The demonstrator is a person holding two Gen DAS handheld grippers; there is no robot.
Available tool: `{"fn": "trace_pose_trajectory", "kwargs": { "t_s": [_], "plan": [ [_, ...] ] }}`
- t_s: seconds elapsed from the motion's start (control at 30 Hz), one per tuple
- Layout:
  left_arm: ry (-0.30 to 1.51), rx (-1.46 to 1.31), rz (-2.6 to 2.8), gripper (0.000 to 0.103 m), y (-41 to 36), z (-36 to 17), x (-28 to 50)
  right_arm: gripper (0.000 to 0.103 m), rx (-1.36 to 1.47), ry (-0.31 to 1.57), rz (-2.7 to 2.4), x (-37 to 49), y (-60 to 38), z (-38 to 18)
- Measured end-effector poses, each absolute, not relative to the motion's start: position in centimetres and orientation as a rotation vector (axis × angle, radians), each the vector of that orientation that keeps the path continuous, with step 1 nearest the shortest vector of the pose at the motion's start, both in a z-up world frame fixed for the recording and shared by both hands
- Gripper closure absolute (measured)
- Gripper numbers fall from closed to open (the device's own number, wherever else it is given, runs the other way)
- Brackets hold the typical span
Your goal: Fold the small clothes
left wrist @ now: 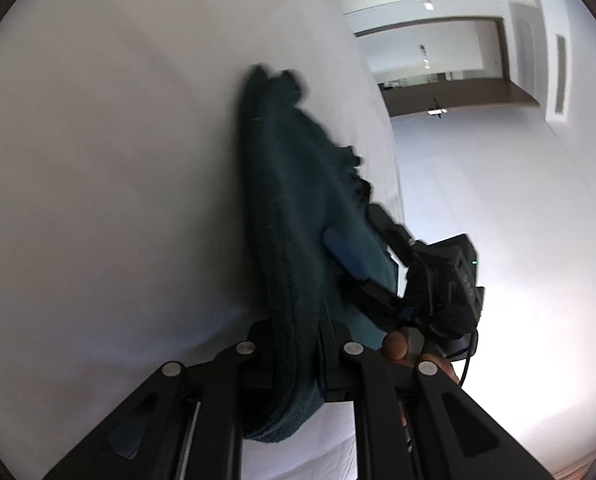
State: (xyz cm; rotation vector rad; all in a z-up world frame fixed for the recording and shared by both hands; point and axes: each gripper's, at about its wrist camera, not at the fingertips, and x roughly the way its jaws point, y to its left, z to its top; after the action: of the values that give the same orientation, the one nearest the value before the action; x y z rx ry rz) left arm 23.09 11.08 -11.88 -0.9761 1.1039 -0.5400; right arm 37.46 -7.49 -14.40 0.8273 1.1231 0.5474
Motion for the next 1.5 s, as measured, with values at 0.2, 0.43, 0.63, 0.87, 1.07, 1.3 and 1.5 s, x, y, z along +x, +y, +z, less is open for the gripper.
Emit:
{"fn": "trace_pose_trajectory", "kwargs": {
  "t_s": [0.2, 0.43, 0.63, 0.87, 1.07, 1.3, 1.5],
  "plan": [
    [1.047, -0.769, -0.593, 0.091, 4.0, -4.7, 25.0, 0.037, 0.974, 1.066, 0.567, 36.1, -14.8, -12.3],
    [1.074, -0.533, -0.738, 0.091, -12.3, -2.0, 26.9, 0.028, 1.130, 1.019, 0.533, 35.1, -26.6, -11.8],
    [1.107, -0.497, -0.828, 0.050, -19.8, -3.8, 26.8, 0.029, 1.231, 1.031, 0.441, 33.7, -33.8, -14.5],
    [1.035, -0.550, -0.790, 0.037, -13.7, -2.5, 25.2, 0.029, 1.274, 1.000, 0.497, 33.1, -35.6, -14.2],
    [1.034, -0.567, -0.748, 0.031, -9.5, -3.8, 23.7, 0.028, 1.089, 1.064, 0.412, 32.7, -35.0, -12.1],
    [1.092, -0.614, -0.736, 0.031, -8.9, -7.1, 22.5, 0.057, 0.755, 1.177, 0.320, 33.2, -29.8, -10.8],
    [1.088, -0.591, -0.750, 0.031, -9.0, -6.6, 21.9, 0.090, 0.691, 1.171, 0.216, 31.6, -31.3, -10.4]
  ]
}}
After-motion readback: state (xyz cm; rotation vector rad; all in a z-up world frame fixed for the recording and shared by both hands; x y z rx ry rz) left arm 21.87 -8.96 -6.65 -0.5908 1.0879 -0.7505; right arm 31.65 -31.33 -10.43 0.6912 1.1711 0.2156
